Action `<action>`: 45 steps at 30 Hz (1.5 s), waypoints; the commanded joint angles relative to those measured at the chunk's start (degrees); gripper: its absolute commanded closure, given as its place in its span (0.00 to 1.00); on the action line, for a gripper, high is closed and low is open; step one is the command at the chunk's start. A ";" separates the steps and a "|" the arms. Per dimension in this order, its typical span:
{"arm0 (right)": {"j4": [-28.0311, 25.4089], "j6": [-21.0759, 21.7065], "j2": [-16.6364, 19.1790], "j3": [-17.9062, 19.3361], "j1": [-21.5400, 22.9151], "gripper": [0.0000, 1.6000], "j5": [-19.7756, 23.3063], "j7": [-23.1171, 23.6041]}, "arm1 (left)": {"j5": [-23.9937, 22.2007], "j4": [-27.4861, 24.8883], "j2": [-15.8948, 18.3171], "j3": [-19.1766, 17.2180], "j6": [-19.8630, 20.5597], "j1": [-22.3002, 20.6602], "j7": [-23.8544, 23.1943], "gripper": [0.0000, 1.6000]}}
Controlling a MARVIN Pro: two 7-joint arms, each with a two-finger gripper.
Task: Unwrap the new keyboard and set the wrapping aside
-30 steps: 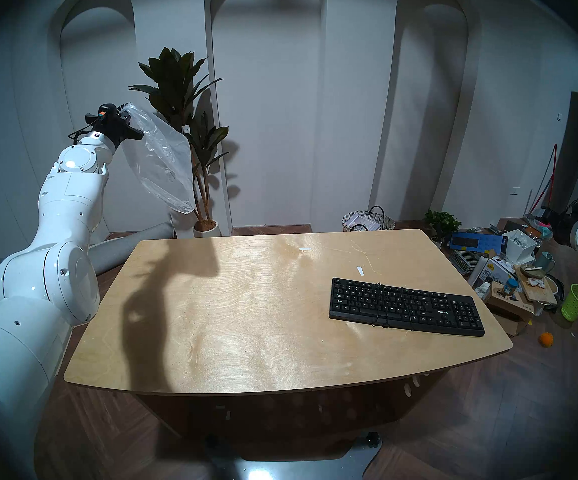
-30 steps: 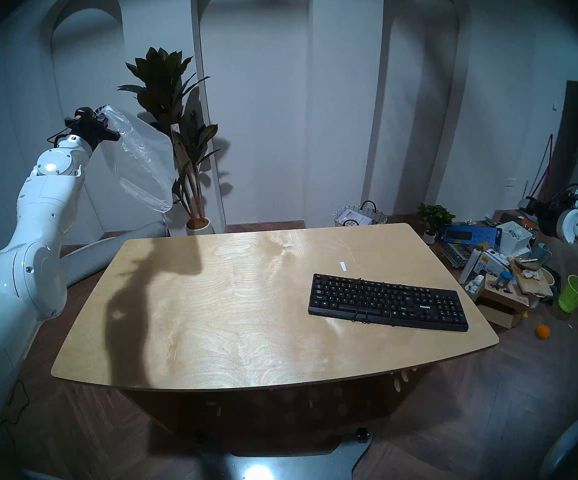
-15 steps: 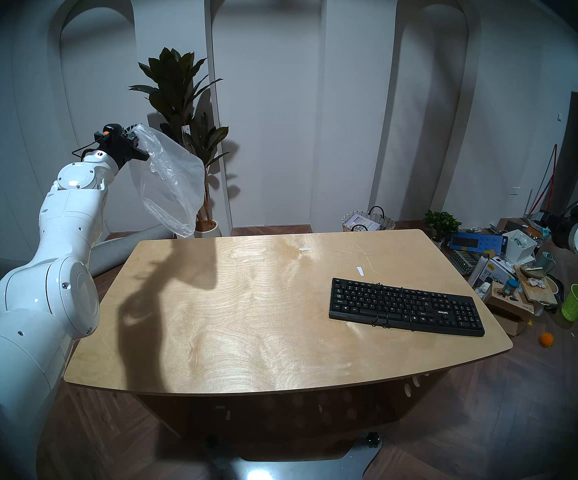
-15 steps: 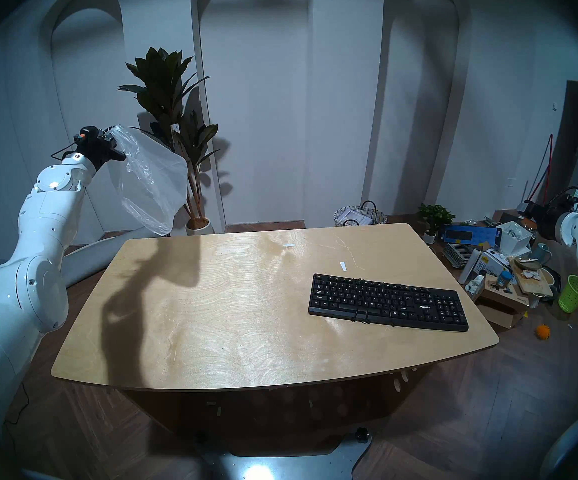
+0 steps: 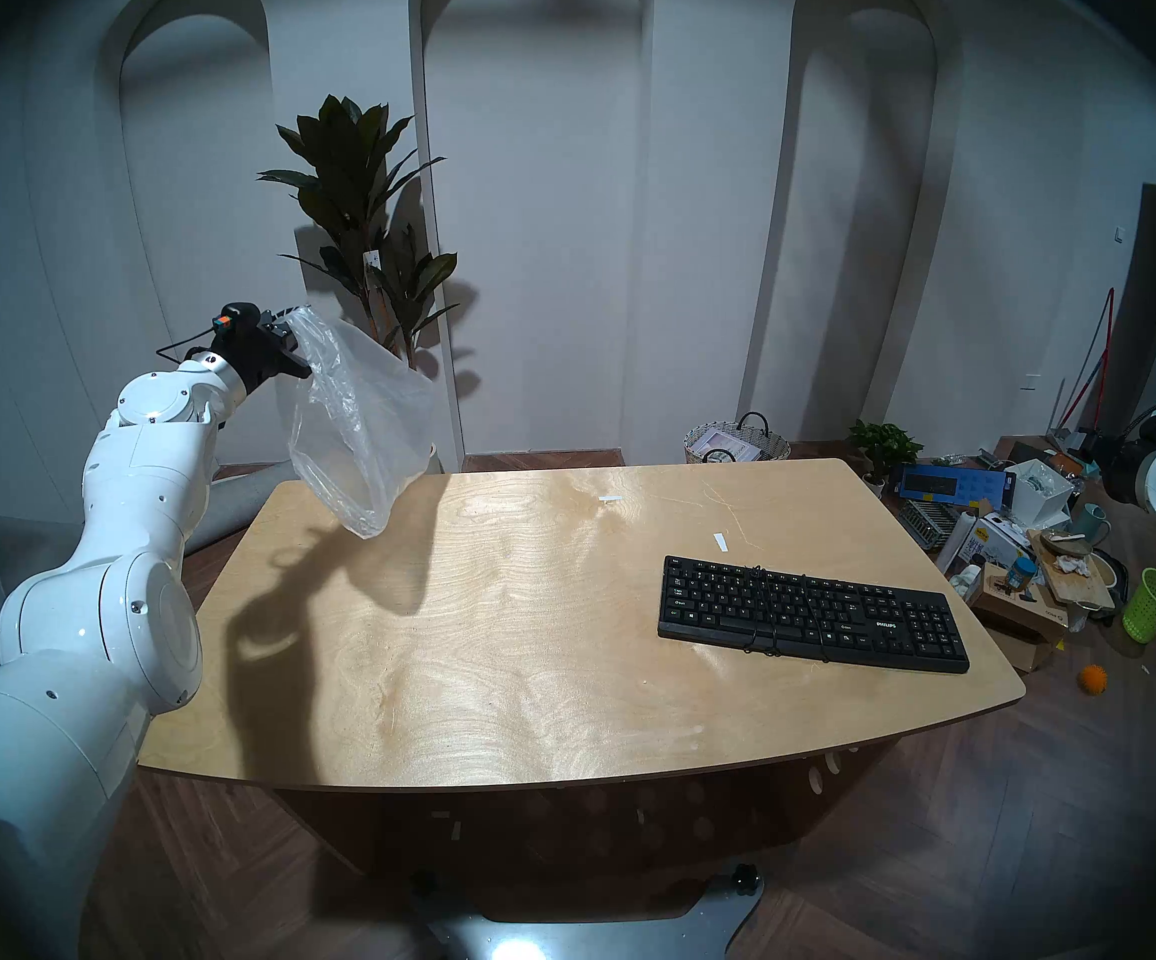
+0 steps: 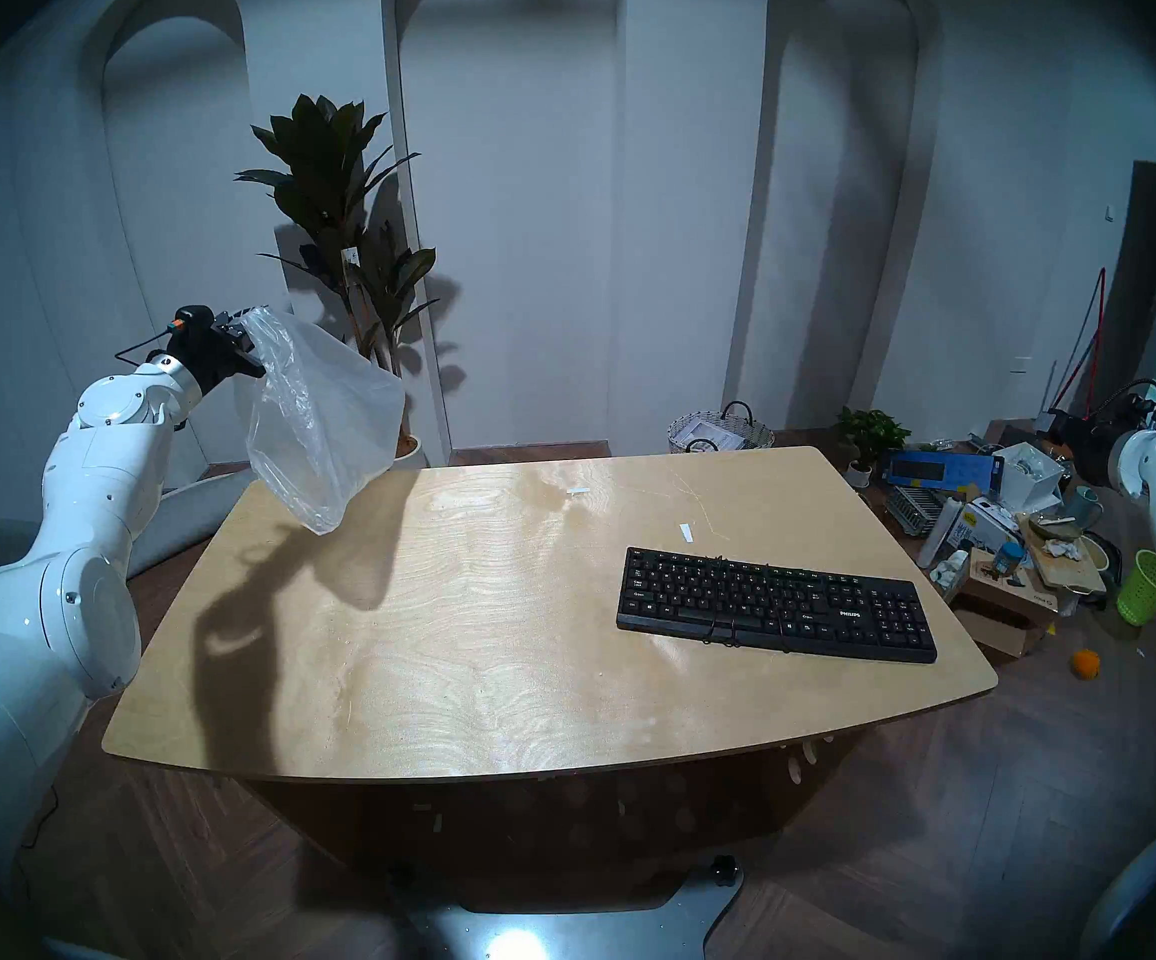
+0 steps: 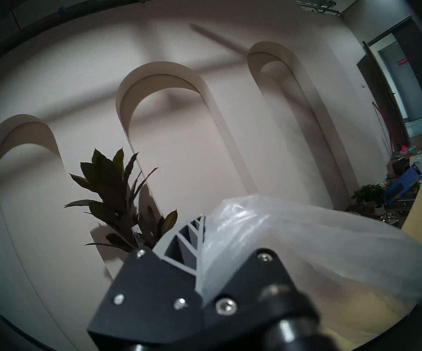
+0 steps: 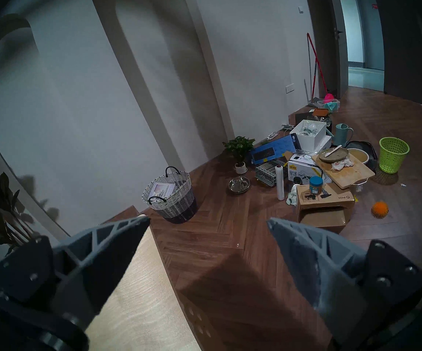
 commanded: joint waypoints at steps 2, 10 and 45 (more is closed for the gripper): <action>-0.43 -0.73 0.42 0.23 0.88 0.00 -0.43 -0.32 | -2.25 -1.46 0.87 -1.03 0.43 0.57 -5.11 1.00; -0.57 -0.89 0.19 -0.04 1.08 0.00 -1.07 -0.79 | -4.16 -1.95 1.53 -2.16 1.29 1.94 -11.21 1.00; -0.75 -2.40 -0.87 -1.57 2.20 0.00 -4.88 -2.75 | -8.62 -4.36 6.27 -3.27 6.43 14.99 -41.36 1.00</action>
